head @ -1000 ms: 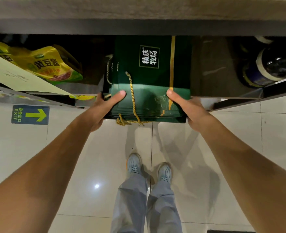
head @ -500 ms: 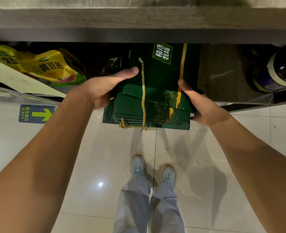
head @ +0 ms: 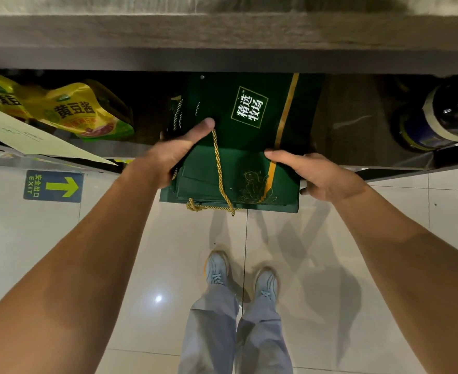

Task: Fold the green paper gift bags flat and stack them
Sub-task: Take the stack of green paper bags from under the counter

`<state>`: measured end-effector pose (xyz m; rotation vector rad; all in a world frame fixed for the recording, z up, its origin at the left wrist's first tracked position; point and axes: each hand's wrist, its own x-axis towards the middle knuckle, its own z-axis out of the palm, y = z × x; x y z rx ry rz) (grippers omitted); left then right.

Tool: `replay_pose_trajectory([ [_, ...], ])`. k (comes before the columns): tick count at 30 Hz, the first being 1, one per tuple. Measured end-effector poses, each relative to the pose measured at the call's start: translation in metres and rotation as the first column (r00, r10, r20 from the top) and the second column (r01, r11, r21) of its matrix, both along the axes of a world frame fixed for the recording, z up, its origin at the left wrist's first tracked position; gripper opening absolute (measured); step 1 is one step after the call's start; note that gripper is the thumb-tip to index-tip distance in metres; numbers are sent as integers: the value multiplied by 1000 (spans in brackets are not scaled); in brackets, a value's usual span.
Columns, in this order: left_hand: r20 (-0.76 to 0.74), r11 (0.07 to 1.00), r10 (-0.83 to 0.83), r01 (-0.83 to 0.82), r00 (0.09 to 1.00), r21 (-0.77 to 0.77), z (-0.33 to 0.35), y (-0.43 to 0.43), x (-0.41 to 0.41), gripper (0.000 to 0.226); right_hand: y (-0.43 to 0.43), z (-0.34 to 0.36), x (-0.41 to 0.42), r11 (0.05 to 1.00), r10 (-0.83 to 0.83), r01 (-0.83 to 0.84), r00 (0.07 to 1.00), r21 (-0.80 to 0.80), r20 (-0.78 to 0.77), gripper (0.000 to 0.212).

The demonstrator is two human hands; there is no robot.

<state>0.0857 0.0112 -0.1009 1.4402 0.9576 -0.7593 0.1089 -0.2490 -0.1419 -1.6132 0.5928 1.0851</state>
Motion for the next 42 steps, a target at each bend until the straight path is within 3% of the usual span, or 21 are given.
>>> replay_pose_trajectory([
  [4, 25, 998, -40, 41, 999, -49, -4, 4, -7, 76, -1, -2, 0, 997, -72, 73, 997, 40, -35, 93],
  [6, 41, 998, -19, 22, 999, -63, -8, 7, -8, 59, 1, -2, 0, 992, -106, 107, 994, 62, -20, 83],
  [9, 75, 999, -4, 8, 997, -50, -13, 9, -10, 42, 7, -8, 0, 983, -181, 181, 983, 40, -9, 88],
  [12, 110, 999, -38, 36, 993, 26, -18, 13, -17, 56, 8, -14, -6, 982, -187, 187, 982, 15, 21, 121],
  [13, 127, 997, -66, 60, 990, 53, -20, 16, -22, 66, 5, -17, -8, 985, -171, 171, 985, 9, 25, 123],
  [15, 167, 985, -147, 129, 975, 111, -29, 24, -32, 89, 2, -19, -16, 991, -130, 128, 991, 39, 35, 106],
  [17, 229, 981, -176, 150, 957, 126, -38, 29, -43, 100, 0, -23, -22, 994, -102, 100, 994, 44, 47, 107],
  [20, 239, 995, -52, 30, 970, 92, -48, 31, -48, 117, -2, -29, -25, 996, -79, 77, 995, 43, 53, 99],
  [23, 216, 997, -61, 50, 975, 55, -54, 34, -44, 129, -6, -34, -22, 998, -47, 46, 999, 43, 27, 82],
  [25, 217, 997, -74, 68, 973, 39, -54, 34, -42, 119, -8, -36, -22, 999, -21, 20, 1000, 49, 12, 79],
  [28, 257, 987, -148, 159, 955, -23, -49, 30, -45, 51, -8, -33, -27, 996, -41, 41, 999, 84, 8, 66],
  [29, 254, 983, -154, 174, 955, -60, -47, 30, -48, 42, -8, -31, -30, 993, -65, 63, 998, 103, 11, 60],
  [31, 236, 980, -138, 168, 962, -110, -45, 30, -56, 45, -7, -26, -38, 982, -134, 130, 991, 137, 20, 55],
  [36, 258, 994, -65, 84, 964, -64, -29, 20, -81, 76, -13, -6, -70, 961, -263, 252, 961, 114, 88, 67],
  [40, 253, 985, -119, 146, 960, -91, 1, 6, -99, 82, -30, 27, -106, 933, -345, 332, 935, 136, 83, 47],
  [42, 234, 980, -150, 175, 961, -90, 20, -4, -109, 94, -39, 47, -126, 920, -377, 366, 924, 140, 62, 54],
])
